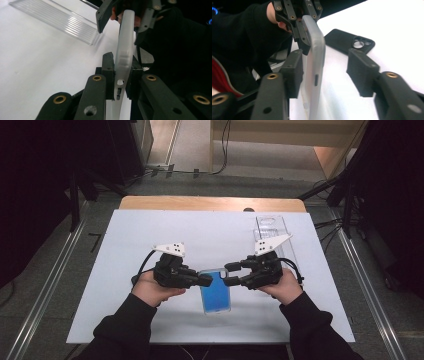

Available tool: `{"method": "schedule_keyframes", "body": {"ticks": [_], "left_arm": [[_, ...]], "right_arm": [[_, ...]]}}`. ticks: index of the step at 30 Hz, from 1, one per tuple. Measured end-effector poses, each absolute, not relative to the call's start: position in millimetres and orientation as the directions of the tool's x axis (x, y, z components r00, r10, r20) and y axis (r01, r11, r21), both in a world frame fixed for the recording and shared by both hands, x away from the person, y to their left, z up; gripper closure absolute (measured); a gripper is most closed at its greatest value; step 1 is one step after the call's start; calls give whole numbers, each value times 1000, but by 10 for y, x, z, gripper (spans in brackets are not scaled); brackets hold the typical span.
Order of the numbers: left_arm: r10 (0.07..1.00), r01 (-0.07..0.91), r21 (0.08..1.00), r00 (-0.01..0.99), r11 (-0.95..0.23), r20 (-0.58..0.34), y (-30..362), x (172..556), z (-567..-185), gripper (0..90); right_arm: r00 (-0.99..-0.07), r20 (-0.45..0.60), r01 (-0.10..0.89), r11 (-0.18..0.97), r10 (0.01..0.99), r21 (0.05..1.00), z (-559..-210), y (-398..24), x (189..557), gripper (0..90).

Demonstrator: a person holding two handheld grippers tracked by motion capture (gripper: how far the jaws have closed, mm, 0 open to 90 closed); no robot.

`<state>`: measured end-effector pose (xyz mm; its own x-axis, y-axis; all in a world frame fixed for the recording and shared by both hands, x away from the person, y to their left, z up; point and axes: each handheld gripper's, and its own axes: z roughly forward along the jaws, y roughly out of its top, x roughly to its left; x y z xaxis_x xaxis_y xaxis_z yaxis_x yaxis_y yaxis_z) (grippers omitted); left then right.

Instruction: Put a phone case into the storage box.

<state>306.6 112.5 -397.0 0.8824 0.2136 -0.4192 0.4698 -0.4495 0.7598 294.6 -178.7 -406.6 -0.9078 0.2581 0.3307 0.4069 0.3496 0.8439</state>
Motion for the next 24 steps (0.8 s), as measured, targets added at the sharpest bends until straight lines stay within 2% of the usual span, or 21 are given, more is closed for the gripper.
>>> {"method": "schedule_keyframes", "body": {"ticks": [6, 10, 11, 14, 20, 24], "left_arm": [[343, 549, 730, 833, -408, -434, 1174, 3121, -3960, 815], [408, 559, 733, 817, -389, -407, 1201, 3133, -3954, 815], [423, 559, 733, 814, -386, -398, 1206, 3136, -3953, 815], [465, 573, 734, 795, -364, -390, 1220, 3139, -3946, 815], [528, 596, 729, 760, -335, -378, 1224, 3134, -3924, 814], [552, 620, 720, 735, -311, -394, 1217, 3133, -3918, 814]], "right_arm": [[-895, 275, 390, 316, 352, 865, -4146, -1781, 2921, 336], [-858, 362, 467, 262, 364, 844, -4162, -1770, 2950, 242], [-849, 384, 485, 246, 363, 839, -4164, -1771, 2957, 203], [-831, 371, 485, 212, 415, 849, -4174, -1763, 2958, 0], [-775, 342, 504, 192, 531, 842, -4209, -1711, 2920, 0], [-760, 348, 510, 172, 550, 843, -4217, -1640, 2884, 0]]}}
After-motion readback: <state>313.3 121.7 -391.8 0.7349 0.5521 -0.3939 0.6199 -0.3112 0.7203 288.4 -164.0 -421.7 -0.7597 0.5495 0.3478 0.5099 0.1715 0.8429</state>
